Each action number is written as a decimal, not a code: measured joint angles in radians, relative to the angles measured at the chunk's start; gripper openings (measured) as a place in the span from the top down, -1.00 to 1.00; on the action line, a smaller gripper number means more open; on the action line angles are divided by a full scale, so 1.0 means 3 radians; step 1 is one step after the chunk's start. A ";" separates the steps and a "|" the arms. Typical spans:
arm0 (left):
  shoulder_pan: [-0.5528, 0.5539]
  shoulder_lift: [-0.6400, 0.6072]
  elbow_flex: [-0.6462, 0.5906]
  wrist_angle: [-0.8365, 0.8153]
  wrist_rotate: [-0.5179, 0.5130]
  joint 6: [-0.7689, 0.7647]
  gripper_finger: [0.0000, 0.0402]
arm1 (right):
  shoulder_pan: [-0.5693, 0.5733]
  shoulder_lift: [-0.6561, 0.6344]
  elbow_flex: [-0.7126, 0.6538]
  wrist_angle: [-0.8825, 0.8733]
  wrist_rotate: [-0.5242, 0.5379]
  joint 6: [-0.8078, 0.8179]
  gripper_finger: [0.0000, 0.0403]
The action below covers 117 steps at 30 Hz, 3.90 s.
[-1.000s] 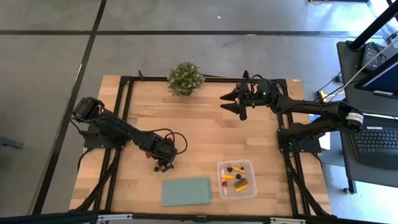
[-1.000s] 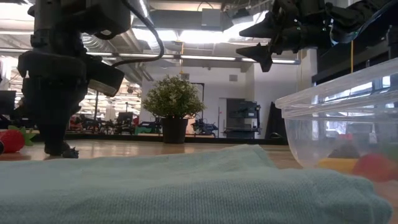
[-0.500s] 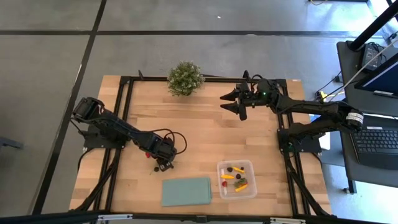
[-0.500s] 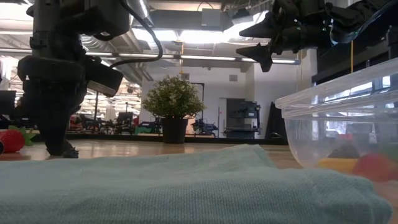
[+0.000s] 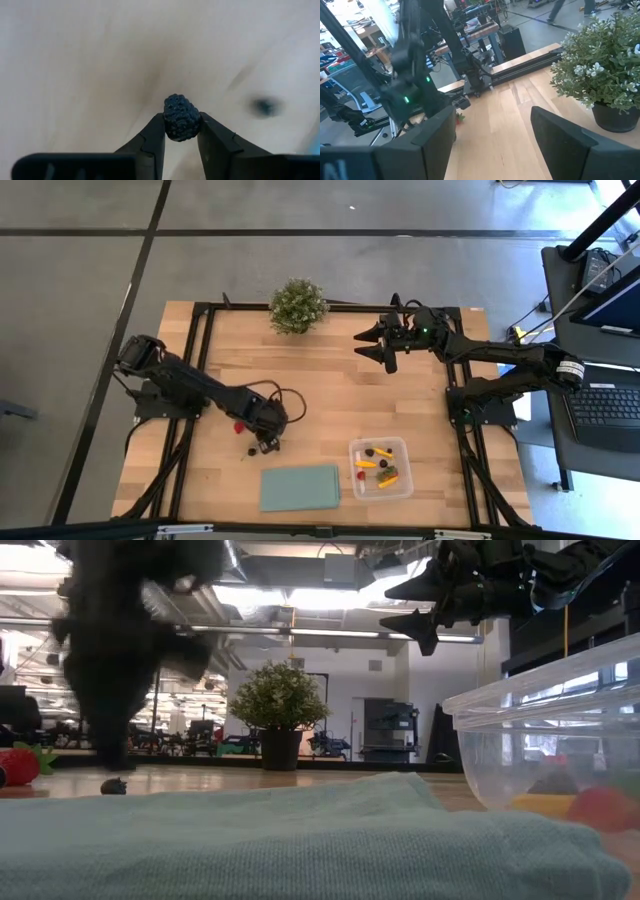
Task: Pick and placing Produce into tupperware
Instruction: Put the blackberry into the transparent bin, then put the blueberry into the transparent bin
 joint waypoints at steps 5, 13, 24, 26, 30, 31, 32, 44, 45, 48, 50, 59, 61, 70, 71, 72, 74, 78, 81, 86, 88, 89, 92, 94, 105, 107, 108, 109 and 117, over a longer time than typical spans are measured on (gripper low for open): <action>0.0222 -0.0169 0.0344 0.0018 -0.0023 0.0667 0.58 | 0.0001 0.0000 0.0000 0.0002 -0.0001 0.0003 -0.29; 0.0699 -0.0177 0.1043 0.0234 -0.0179 0.2056 0.58 | -0.0008 0.0000 0.0000 0.0005 0.0035 0.0001 -0.29; 0.0772 0.0018 0.1528 0.1663 0.0492 0.2943 0.59 | -0.0010 0.0000 0.0000 0.0004 0.0045 -0.0007 -0.29; 0.0721 0.0220 0.1658 0.1884 0.0492 0.3027 0.59 | -0.0011 0.0000 0.0000 -0.0007 0.0045 -0.0008 -0.29; 0.0626 0.0682 0.1929 0.1946 0.0492 0.3093 0.59 | -0.0028 0.0000 0.0001 -0.0045 0.0069 -0.0003 -0.29; 0.0608 0.0793 0.1993 0.1914 0.0496 0.3094 0.59 | -0.0029 0.0000 0.0001 -0.0053 0.0070 -0.0003 -0.29; 0.0587 0.0904 0.2062 0.1906 0.0522 0.3094 0.59 | -0.0034 -0.0001 0.0001 -0.0075 0.0070 -0.0002 -0.29; 0.0555 0.1715 0.2673 0.1931 0.1351 0.2994 0.59 | -0.0053 -0.0001 0.0001 -0.0421 0.0067 0.0088 -0.29; 0.0556 0.1734 0.2674 0.1924 0.1336 0.2999 0.59 | -0.0053 -0.0001 0.0001 -0.0446 0.0067 0.0108 -0.29; 0.0526 0.1777 0.2673 0.1809 0.1314 0.2969 0.58 | -0.0053 -0.0001 0.0001 -0.0561 0.0067 0.0193 -0.29; 0.0474 0.1807 0.2674 0.1803 0.1184 0.2922 0.57 | -0.0053 -0.0001 0.0001 -0.0633 0.0067 0.0261 -0.29; 0.0196 0.1826 0.2674 0.1698 0.0715 0.2867 0.59 | -0.0051 -0.0001 0.0001 -0.0809 0.0198 0.0449 -0.29; 0.0179 0.1826 0.2674 0.1684 0.0623 0.2787 0.59 | -0.0051 -0.0001 0.0001 -0.0809 0.0198 0.0449 -0.29; 0.0188 0.1951 0.2671 0.1653 0.0406 0.2458 0.58 | -0.0048 -0.0001 0.0001 -0.0871 0.0208 0.0438 -0.29; 0.0204 0.1953 0.2671 0.1649 0.0400 0.2448 0.57 | -0.0048 -0.0001 0.0001 -0.0892 0.0207 0.0437 -0.29; 0.0221 0.1953 0.2671 0.1643 0.0397 0.2429 0.55 | -0.0048 -0.0001 0.0001 -0.0921 0.0207 0.0436 -0.29; 0.0253 0.1953 0.2671 0.1653 0.0362 0.2354 0.48 | -0.0047 0.0001 0.0001 -0.0966 0.0207 0.0434 -0.29; 0.0295 0.1953 0.2671 0.1655 0.0352 0.2290 0.32 | -0.0047 0.0001 0.0001 -0.0998 0.0207 0.0422 -0.29; 0.0295 0.1953 0.2671 0.1654 0.0284 0.2250 0.25 | -0.0047 0.0001 0.0001 -0.1007 0.0206 0.0416 -0.29; 0.0300 0.1953 0.2671 0.1654 0.0189 0.2276 0.19 | -0.0046 0.0001 0.0001 -0.1085 0.0206 0.0298 -0.29; 0.0301 0.1917 0.2666 0.1633 0.0190 0.2271 0.19 | -0.0046 0.0001 0.0001 -0.1167 0.0206 0.0236 -0.29; 0.0301 0.1886 0.2665 0.1629 0.0194 0.2259 0.20 | -0.0046 0.0001 0.0001 -0.1204 0.0205 0.0210 -0.29; 0.0310 0.1679 0.2666 0.1497 0.0205 0.2194 0.22 | -0.0046 0.0001 0.0001 -0.1317 0.0205 0.0147 -0.29; 0.0323 0.1483 0.2669 0.1219 0.0214 0.2189 0.24 | -0.0046 0.0001 0.0001 -0.1365 0.0205 0.0089 -0.29; 0.0277 0.0456 0.2669 -0.0439 0.0225 0.1574 0.21 | -0.0046 0.0001 0.0001 -0.1374 0.0205 0.0062 -0.29; 0.0209 0.0354 0.2669 -0.0612 0.0209 0.1412 0.20 | -0.0046 0.0001 0.0001 -0.1373 0.0205 0.0043 -0.29; 0.0168 0.0307 0.2669 -0.0720 0.0197 0.1411 0.20 | -0.0046 0.0001 0.0001 -0.1373 0.0205 0.0018 -0.29; 0.0129 0.0274 0.2669 -0.0812 0.0198 0.1437 0.20 | -0.0046 0.0001 0.0001 -0.1372 0.0205 -0.0003 -0.29; -0.0241 0.0244 0.2524 -0.1291 -0.0401 0.0985 0.27 | -0.0047 0.0001 0.0001 -0.1368 0.0206 -0.0010 -0.29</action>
